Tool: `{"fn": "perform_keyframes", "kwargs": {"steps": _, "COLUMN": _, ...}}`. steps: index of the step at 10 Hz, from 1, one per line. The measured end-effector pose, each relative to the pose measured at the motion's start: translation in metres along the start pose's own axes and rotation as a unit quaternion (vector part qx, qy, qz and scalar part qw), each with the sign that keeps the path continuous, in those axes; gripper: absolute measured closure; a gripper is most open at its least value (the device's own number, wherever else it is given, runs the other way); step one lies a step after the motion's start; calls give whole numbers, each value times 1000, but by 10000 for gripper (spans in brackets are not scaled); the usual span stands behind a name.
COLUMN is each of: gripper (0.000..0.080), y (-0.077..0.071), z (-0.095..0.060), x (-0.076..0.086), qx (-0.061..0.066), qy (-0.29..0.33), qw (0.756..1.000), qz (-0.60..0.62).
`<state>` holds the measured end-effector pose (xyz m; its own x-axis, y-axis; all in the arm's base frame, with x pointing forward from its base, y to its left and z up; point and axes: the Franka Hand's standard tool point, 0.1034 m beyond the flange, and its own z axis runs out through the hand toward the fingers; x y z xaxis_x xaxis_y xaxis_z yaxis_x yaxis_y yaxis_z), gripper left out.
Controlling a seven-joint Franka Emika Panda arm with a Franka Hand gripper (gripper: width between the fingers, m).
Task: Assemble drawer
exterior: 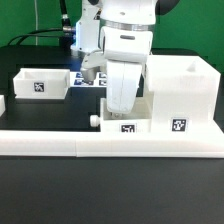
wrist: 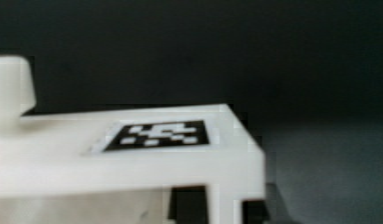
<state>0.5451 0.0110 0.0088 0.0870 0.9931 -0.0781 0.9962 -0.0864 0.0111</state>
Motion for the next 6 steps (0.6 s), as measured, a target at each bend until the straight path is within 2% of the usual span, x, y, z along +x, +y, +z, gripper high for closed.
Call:
{"fn": "perform_keyframes", "kwargs": {"steps": 2, "gripper": 755, "y": -1, "z": 1, "x": -1, "qx": 1, "qy": 0, "qw": 1000, "qz": -1}}
{"fn": "perform_keyframes", "kwargs": {"steps": 3, "gripper": 683, "y": -1, "z": 1, "x": -2, "qx": 2, "qy": 0, "qw": 1000, "qz": 0}}
{"fn": "perform_keyframes", "kwargs": {"steps": 4, "gripper": 683, "y": 0, "z": -1, "x": -5, "qx": 4, "qy": -2, "qw": 1000, "qz": 1}}
{"fn": "perform_keyframes", "kwargs": {"steps": 6, "gripper": 319, "y": 6, "z": -12, "x": -6, "qx": 8, "qy": -7, "qw": 1000, "qz": 2}}
